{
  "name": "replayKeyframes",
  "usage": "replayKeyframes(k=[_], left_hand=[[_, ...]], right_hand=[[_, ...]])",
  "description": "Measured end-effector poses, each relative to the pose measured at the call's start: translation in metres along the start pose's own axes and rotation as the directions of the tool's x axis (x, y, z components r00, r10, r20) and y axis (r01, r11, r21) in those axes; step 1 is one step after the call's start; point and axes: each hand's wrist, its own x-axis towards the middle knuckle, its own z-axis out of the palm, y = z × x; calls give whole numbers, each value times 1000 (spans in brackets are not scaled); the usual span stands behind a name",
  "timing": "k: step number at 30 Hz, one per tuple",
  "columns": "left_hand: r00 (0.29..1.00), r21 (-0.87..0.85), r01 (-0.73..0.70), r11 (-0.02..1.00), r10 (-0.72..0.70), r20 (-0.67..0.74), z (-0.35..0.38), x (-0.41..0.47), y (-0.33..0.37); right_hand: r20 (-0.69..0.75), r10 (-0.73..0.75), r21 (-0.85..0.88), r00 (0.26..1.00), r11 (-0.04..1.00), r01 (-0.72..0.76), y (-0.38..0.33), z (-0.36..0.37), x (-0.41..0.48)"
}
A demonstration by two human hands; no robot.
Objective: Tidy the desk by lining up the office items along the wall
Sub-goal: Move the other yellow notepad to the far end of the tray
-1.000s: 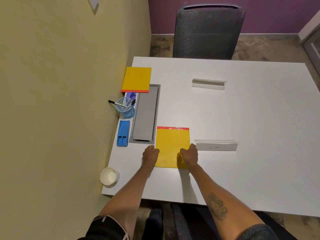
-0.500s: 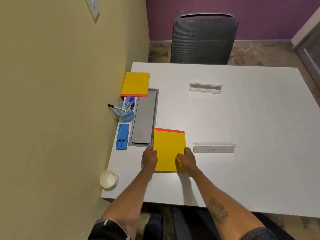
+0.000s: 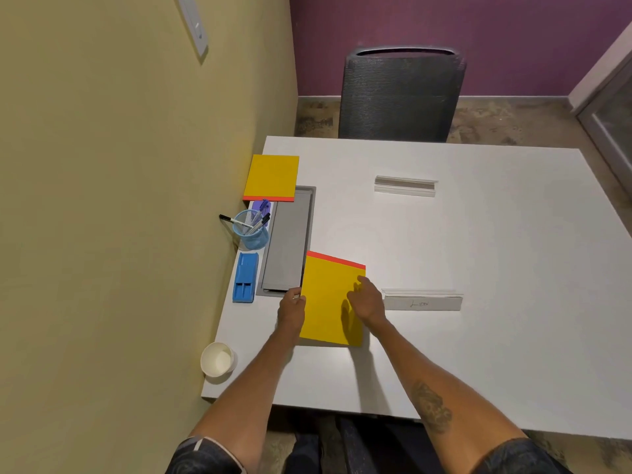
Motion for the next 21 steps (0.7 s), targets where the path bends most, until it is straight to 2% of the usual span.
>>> replayKeyframes(k=[7, 13, 21], left_hand=[[985, -5, -79, 997, 79, 154, -17, 2, 14], [951, -23, -112, 993, 114, 288, -30, 4, 21], [940, 122, -126, 985, 79, 331, -35, 5, 23]], right_hand=[[32, -162, -127, 986, 978, 165, -40, -29, 21], [96, -193, -301, 976, 930, 213, -44, -46, 39], [147, -230, -237, 962, 936, 260, -30, -53, 35]])
